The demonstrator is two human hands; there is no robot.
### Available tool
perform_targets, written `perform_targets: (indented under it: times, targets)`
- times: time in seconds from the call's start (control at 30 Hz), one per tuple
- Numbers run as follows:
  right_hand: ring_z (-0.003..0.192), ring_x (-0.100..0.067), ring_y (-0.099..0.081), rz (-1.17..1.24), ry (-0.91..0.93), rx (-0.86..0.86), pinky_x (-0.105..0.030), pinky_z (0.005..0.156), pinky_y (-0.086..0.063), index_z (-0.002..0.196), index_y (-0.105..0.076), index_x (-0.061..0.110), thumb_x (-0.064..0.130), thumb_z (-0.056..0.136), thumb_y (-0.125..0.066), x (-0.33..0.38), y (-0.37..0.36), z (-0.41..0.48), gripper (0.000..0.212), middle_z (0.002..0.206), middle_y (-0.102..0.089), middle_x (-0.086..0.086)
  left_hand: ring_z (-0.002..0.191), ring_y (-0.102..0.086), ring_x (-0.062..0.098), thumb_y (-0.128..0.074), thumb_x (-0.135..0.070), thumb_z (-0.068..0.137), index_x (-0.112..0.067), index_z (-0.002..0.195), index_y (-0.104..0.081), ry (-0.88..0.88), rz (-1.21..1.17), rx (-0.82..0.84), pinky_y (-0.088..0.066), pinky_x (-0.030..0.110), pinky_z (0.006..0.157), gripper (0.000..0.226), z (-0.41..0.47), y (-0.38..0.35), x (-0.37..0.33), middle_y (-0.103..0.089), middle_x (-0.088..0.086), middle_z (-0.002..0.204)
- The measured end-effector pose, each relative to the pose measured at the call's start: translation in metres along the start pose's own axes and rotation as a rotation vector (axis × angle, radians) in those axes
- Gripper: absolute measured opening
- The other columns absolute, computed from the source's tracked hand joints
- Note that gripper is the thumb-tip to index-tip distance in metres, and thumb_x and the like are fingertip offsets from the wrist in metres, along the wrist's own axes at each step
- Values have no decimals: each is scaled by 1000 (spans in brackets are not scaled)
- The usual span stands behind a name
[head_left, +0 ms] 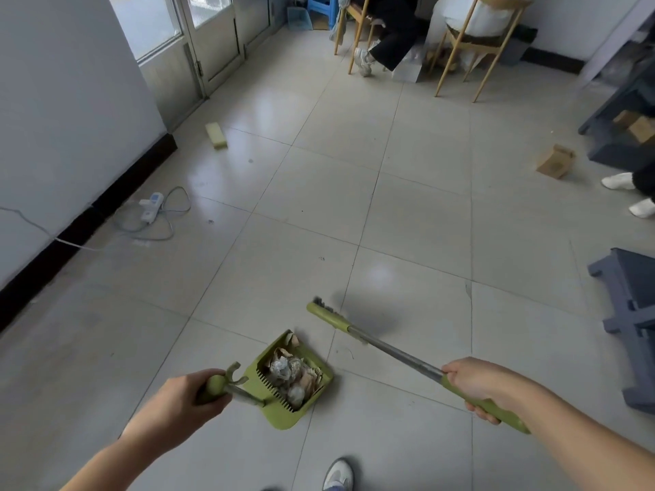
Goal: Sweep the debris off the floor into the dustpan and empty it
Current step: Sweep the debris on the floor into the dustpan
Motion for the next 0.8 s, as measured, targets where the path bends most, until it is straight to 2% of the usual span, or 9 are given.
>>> perform_targets:
  times: [0.07,0.2,0.27,0.37,0.47,0.57,0.67,0.8]
  targets:
    - [44,-16,-41,15,-43,-17,-18,40,-32,133,-46,19,23,98,-29,-7,-8,3,39,72,-51,-11,54,-50,4,-70,-31,81,-38,87,-67,-26,17,20,-37,15,49,10,-1,-2,-1,-61,-19,61]
    - [43,-17,-41,4,-137,-17,-16,40,-33,124,-48,6,18,96,-32,-8,-32,3,34,67,-51,-10,56,-51,2,-69,-32,81,-37,88,-68,-50,46,62,-39,15,50,9,-3,-4,3,-60,-24,63]
    - [53,-20,-44,52,-182,1,-20,45,-33,119,-47,1,16,98,-34,-3,-46,-2,30,72,-52,-11,55,-51,2,-69,-32,81,-37,87,-68,-58,49,71,-39,15,51,9,-1,-4,4,-60,-25,61]
    - [66,-22,-48,75,-178,39,-23,50,-35,115,-44,4,13,97,-33,7,-69,-7,24,79,-53,-12,52,-50,4,-69,-31,81,-35,86,-68,-50,46,65,-38,16,49,7,1,-5,9,-60,-23,59]
    - [58,-18,-47,50,-121,77,-22,48,-35,120,-45,9,11,96,-31,18,-89,-11,28,80,-52,-12,53,-50,3,-68,-31,81,-36,87,-68,-55,51,76,-38,17,49,7,1,-8,13,-60,-23,60]
    - [49,-18,-43,-14,-84,124,-22,45,-34,120,-45,6,13,95,-29,22,-102,-17,30,72,-52,-12,52,-50,4,-68,-32,82,-37,87,-68,-65,58,91,-38,17,49,7,1,-11,11,-60,-22,58]
    - [34,-15,-42,38,-90,173,-15,38,-32,124,-49,6,17,95,-28,19,-111,-21,37,70,-50,-10,50,-50,4,-69,-31,81,-38,85,-67,-57,45,67,-37,18,49,9,0,-10,13,-61,-16,57]
    - [41,-14,-39,69,-79,240,-14,38,-31,129,-49,14,21,96,-29,14,-109,-32,39,68,-48,-7,52,-49,7,-70,-30,80,-37,83,-68,-53,19,65,-40,20,51,8,-2,-10,20,-64,-7,63]
Point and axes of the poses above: each hand's wrist, its own z-axis towards the middle knuckle, its own y-axis out of the back of the hand, x = y × z, the point moved 6 cm from there along z, towards the middle knuckle
